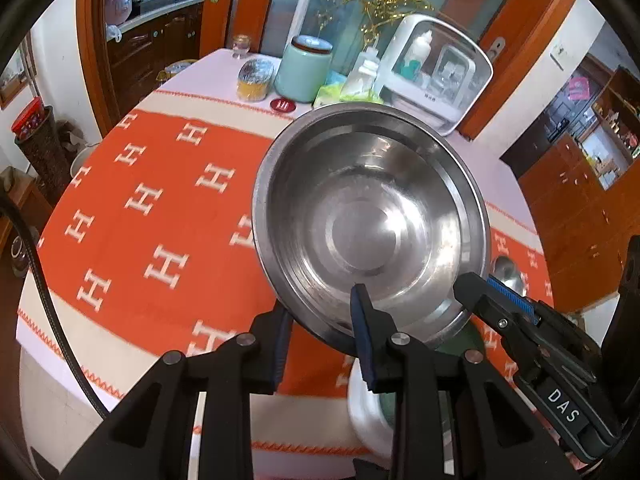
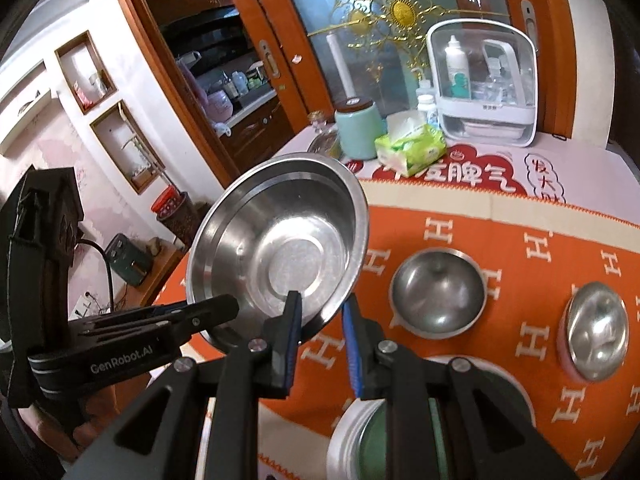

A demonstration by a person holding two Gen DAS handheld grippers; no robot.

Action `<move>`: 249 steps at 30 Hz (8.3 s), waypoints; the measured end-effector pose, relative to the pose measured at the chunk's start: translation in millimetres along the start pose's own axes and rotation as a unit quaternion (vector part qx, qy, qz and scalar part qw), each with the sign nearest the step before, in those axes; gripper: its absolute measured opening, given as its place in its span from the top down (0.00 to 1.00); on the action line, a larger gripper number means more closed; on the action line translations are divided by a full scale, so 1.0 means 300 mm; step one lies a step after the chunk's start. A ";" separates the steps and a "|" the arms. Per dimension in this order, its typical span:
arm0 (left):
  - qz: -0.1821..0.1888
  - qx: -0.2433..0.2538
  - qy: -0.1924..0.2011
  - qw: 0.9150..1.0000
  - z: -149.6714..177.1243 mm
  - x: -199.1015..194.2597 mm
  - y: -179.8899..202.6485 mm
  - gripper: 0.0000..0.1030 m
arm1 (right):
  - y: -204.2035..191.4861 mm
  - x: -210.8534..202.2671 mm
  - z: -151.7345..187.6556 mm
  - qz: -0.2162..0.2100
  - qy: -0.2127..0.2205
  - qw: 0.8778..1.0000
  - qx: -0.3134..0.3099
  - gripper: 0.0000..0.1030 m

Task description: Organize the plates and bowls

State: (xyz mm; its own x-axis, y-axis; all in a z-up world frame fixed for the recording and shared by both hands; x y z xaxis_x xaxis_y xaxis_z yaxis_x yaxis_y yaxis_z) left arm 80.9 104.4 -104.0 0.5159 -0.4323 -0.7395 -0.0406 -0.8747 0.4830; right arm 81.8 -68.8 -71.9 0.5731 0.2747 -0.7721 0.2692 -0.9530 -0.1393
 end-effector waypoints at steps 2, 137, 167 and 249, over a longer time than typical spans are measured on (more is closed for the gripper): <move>0.000 -0.001 -0.008 1.000 0.031 -0.006 -0.021 0.74 | -0.020 0.001 0.025 0.003 -0.006 1.000 -0.003 0.80; -0.063 0.061 -0.050 0.995 0.140 0.734 0.851 0.17 | 1.098 -0.024 0.162 0.055 -0.008 0.998 0.004 0.38; -0.056 0.012 -0.200 0.978 0.188 1.024 0.758 0.70 | 1.191 0.259 0.229 -0.003 -0.130 0.987 0.096 0.70; -0.032 -0.001 -0.078 0.996 0.391 0.218 0.443 0.79 | 0.465 -0.095 0.255 0.008 -0.005 0.999 -0.049 0.91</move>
State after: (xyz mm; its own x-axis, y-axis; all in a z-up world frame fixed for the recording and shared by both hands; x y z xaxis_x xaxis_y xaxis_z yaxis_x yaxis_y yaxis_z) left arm 8.9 -65.9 -143.2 0.3788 -0.4045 -0.8324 -0.0101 -0.9012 0.4334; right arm 43.9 -219.4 -116.7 0.5703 0.2585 -0.7797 0.3358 -0.9396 -0.0659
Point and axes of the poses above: each gripper's, at about its wrist camera, not at the fingertips, and x roughly the way its jaws point, y to its right, z to its underside, the point moved 3 cm from there along x, roughly the way its jaws point, and after that the axes turned 15 degrees about z, right-handed, at the moved point
